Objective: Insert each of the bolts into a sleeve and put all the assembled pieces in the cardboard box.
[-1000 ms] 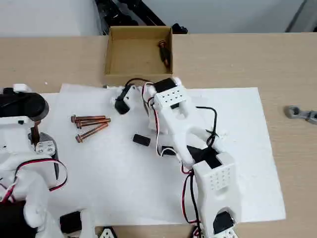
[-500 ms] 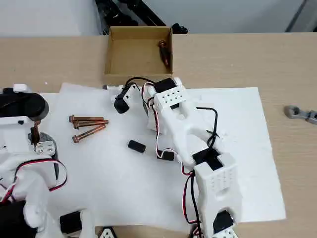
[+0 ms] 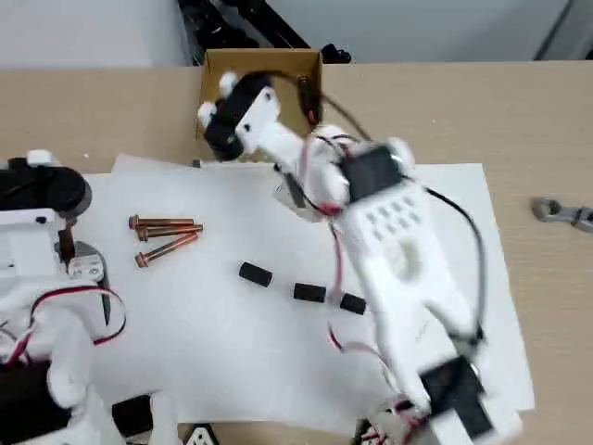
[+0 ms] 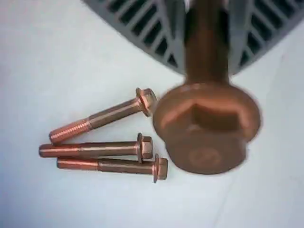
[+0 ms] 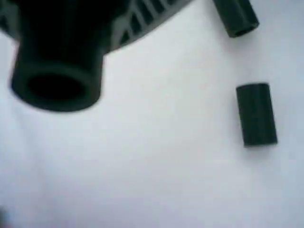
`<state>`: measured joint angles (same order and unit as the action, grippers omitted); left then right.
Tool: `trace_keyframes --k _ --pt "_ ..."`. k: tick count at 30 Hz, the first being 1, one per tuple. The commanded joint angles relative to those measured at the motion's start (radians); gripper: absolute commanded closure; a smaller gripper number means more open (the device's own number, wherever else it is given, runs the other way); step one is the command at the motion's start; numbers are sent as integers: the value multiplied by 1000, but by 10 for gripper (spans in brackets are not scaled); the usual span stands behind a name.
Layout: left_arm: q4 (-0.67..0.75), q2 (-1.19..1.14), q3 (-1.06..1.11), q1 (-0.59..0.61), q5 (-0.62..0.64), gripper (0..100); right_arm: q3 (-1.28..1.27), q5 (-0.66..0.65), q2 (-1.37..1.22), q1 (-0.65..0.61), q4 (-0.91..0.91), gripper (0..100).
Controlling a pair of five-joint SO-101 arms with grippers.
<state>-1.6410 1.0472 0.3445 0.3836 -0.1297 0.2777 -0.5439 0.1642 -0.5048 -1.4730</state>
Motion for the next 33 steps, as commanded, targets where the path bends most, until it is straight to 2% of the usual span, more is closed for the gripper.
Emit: trace_keyframes --k 1,11,19,23,29,33 --pt "95 9 33 0 8 994 12 44 226 8 -16 995" --pt "348 9 182 -2 8 994 -48 199 579 15 -200 995" --pt "664 9 360 -21 8 994 -512 391 984 15 -189 995" --pt "802 9 433 -114 8 994 -790 522 1242 12 -96 995" --pt "924 3 472 -273 38 994 -1212 523 1626 10 116 995" --pt "984 3 463 -324 126 994 -1343 543 1630 13 288 995"
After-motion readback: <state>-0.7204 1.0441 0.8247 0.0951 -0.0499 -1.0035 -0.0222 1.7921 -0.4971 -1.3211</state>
